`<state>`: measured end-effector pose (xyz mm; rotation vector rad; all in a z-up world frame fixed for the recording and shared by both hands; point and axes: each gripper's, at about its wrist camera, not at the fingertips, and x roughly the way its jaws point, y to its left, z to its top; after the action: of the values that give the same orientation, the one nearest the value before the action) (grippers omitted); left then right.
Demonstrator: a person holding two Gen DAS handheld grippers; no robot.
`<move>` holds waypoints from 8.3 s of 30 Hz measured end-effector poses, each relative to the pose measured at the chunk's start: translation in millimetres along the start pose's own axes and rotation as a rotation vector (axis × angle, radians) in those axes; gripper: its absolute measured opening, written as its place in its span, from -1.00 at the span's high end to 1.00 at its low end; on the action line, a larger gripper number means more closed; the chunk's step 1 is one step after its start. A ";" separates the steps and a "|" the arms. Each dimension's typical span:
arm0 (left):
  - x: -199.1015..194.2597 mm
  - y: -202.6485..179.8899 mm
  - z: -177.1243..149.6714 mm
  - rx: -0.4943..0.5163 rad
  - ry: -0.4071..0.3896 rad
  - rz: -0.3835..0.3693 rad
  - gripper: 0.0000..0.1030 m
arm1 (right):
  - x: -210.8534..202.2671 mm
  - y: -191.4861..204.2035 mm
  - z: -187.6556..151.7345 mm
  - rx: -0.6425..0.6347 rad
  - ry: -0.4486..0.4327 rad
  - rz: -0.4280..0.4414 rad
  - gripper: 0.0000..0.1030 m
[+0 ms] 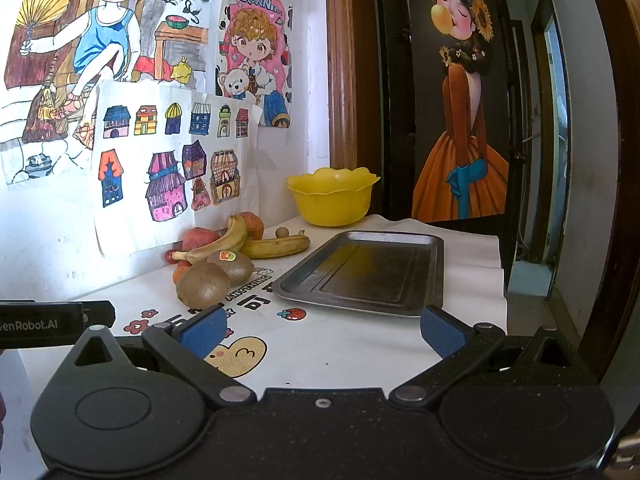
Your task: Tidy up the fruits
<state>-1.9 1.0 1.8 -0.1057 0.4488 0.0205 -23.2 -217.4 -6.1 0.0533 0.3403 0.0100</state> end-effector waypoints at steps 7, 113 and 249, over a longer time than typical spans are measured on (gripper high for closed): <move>-1.0 0.2 0.3 0.000 -0.001 0.000 -0.99 | -0.7 -0.2 -0.1 0.001 0.000 0.001 -0.99; 166.4 34.1 77.3 0.082 0.224 -0.084 -0.99 | 186.2 58.9 37.9 -0.225 0.349 0.499 -0.86; 232.1 -131.2 58.1 0.122 0.321 -0.347 0.33 | 169.3 -79.2 28.9 0.011 0.295 0.122 -0.27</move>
<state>238.0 -124.0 -34.1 -0.0659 0.7459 -0.3688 146.1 -294.8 -39.6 0.0840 0.6315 0.1374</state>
